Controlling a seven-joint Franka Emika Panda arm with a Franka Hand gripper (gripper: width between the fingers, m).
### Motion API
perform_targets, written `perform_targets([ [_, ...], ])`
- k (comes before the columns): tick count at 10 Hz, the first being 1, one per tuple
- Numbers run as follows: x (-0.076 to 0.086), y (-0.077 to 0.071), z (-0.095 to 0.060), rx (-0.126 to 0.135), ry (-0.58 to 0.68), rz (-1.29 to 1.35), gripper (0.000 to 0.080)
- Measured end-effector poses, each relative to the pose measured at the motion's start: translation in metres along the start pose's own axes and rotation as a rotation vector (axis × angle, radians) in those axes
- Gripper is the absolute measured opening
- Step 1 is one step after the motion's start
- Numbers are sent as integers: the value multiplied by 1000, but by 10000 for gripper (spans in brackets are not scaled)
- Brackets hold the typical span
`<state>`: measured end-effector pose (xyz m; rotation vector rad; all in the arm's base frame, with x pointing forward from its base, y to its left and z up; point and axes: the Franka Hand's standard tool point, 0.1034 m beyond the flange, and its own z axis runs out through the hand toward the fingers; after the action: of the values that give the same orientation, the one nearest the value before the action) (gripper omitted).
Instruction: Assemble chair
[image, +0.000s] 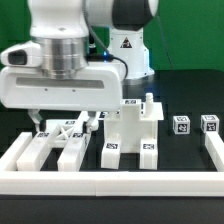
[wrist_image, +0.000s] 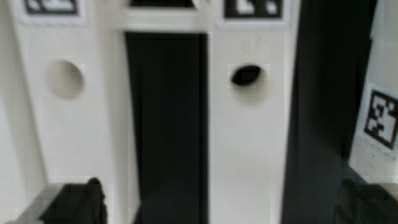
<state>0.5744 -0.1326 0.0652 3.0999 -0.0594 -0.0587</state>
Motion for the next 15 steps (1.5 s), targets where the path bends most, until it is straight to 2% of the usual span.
perform_targets([
  [1, -4, 2, 0, 14, -37, 4, 649],
  [8, -10, -6, 30, -3, -35, -11, 649],
  [12, -16, -15, 37, 4, -47, -20, 649],
  [15, -15, -17, 41, -1, -37, -15, 649],
])
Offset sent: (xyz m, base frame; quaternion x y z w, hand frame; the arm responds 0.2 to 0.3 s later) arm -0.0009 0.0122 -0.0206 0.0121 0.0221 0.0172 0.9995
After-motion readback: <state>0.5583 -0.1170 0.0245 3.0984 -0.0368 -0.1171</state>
